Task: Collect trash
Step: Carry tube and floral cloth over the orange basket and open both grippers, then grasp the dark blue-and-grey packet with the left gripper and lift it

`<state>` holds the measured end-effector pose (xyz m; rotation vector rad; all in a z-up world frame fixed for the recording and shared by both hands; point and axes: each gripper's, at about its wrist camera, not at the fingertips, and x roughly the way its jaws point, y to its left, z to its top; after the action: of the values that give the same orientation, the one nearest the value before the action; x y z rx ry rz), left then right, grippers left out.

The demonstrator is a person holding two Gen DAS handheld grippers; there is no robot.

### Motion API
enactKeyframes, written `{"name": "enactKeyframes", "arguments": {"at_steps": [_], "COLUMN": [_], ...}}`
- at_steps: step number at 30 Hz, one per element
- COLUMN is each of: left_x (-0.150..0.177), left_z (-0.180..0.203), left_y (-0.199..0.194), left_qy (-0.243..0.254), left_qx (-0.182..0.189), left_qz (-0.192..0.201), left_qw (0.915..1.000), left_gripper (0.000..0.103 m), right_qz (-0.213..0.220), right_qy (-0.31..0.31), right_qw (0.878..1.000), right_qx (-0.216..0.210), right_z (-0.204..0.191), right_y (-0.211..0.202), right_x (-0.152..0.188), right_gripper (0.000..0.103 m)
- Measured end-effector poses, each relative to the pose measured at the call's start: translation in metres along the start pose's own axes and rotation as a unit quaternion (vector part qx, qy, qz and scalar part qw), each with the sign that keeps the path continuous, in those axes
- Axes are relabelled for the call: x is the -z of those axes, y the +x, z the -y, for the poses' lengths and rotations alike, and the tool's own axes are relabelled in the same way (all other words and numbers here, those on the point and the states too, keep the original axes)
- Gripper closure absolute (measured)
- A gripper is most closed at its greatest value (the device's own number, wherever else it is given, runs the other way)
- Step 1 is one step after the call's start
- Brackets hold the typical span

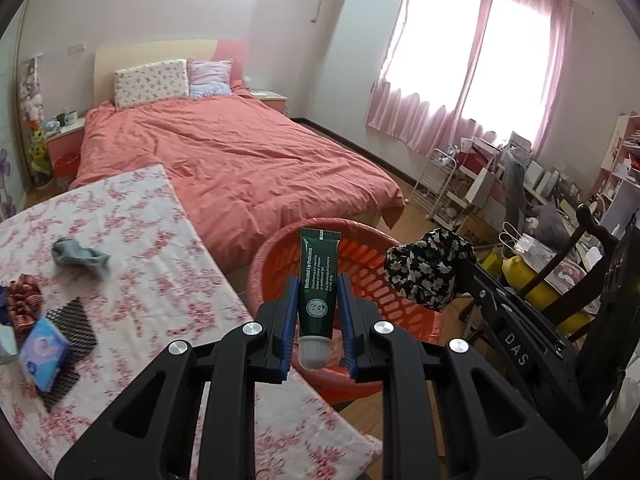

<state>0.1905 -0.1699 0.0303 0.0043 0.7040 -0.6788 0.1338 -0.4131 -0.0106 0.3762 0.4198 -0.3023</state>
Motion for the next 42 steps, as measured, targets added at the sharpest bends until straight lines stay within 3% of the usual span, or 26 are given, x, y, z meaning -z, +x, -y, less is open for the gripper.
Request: {"name": "enactKeyframes", "arguments": {"at_steps": [16,20,24,29,33,42], "left_x": [0.000,0.002,0.006,0.012,0.017,0.031], "left_z": [0.016,0.016,0.015,0.005,-0.009,-0.059], "left_y": [0.050,0.061,0.066,0.063,0.053,0.007], "left_qy": [0.002,-0.003,-0.005,-0.009,-0.006,-0.014], "left_qx": [0.023,0.020,0.013,-0.014,-0.042,-0.112], "left_qz": [-0.038,-0.049,-0.059,-0.064,-0.061,-0.047], "left_qw": [0.9990,0.9986,0.9982,0.9978,0.9973,0.9925], "left_gripper": [0.083,0.083,0.064,0.056,0.051,0.045], "right_qz": [-0.008,-0.016,-0.026,-0.022,-0.025,-0.040], "right_qy": [0.018,0.026,0.027,0.009,-0.010,-0.043], "right_qw": [1.000,1.000,0.999,0.999,0.999,0.998], "right_qx": [0.008,0.004,0.007,0.030,0.041,0.026], "right_z": [0.029,0.032,0.036,0.033,0.024,-0.013], "right_y": [0.040,0.052,0.063,0.058,0.054,0.042], "right_x": [-0.012,-0.014,-0.014,-0.007,0.000,0.013], "right_gripper": [0.099,0.094,0.088,0.067,0.059,0.057]}}
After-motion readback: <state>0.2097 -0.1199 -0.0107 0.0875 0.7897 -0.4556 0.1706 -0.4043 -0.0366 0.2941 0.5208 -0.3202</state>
